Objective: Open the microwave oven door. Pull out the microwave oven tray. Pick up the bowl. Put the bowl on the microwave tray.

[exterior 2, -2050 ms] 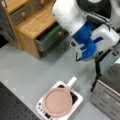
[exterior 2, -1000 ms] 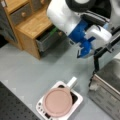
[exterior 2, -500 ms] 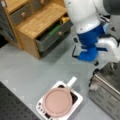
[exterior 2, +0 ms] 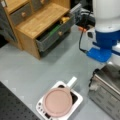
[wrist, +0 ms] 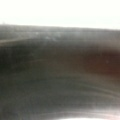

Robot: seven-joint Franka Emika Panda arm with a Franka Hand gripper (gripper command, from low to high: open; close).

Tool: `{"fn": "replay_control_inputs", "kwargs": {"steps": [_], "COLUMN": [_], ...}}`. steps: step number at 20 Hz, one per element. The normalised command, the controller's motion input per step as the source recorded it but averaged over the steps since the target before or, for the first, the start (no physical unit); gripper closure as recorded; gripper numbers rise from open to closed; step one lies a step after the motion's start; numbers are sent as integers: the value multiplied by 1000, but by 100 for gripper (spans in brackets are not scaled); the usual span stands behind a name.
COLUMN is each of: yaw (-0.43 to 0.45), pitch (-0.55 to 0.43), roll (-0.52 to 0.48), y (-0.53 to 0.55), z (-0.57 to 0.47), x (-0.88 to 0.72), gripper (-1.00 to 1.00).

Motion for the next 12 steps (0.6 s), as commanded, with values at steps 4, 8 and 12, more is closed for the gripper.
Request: {"fn": "replay_control_inputs", "kwargs": {"steps": [4,8,12], "yaw": [180,189,108], "pitch": [286,300,226], "roll": [-167,-247,-212], "y": [-235,-155,-118], "z": [467,275,119], "x": [177,222,256], "gripper": [-100,-100,-100]}}
